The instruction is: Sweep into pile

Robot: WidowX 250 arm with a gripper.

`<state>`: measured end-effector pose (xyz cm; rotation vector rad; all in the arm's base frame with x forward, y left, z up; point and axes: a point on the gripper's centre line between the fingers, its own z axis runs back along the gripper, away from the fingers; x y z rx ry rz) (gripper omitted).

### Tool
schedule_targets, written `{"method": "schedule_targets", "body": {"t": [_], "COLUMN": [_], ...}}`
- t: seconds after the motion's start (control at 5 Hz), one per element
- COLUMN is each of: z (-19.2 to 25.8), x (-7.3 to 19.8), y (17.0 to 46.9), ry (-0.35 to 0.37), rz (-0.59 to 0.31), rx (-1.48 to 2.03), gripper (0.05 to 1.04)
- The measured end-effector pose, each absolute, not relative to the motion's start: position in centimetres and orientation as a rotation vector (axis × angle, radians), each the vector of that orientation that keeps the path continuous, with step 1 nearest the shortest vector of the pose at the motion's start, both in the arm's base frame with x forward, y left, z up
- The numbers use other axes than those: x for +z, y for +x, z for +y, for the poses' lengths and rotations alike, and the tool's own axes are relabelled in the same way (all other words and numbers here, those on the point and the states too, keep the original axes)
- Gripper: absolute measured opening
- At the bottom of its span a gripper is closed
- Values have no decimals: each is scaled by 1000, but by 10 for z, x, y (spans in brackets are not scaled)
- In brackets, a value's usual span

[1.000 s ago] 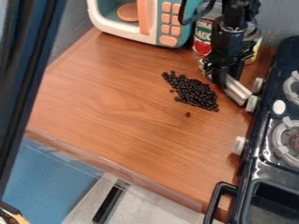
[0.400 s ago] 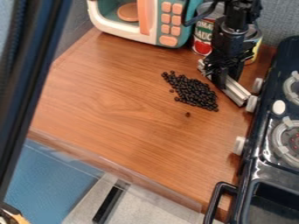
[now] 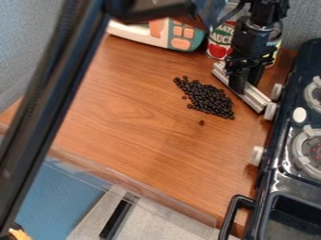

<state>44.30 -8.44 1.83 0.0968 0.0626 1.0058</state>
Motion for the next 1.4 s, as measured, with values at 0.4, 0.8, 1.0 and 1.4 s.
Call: {"method": "schedule_targets", "body": {"t": [0.4, 0.8, 1.0, 1.4], "z": [-80, -74, -70, -64], "x": [15, 18, 22, 18], "y": [435, 424, 424, 421], "ry": [92, 71, 67, 59], "rz": [97, 108, 131, 123], "rx": [1003, 963, 975, 984], "gripper": [368, 368, 368, 368]}}
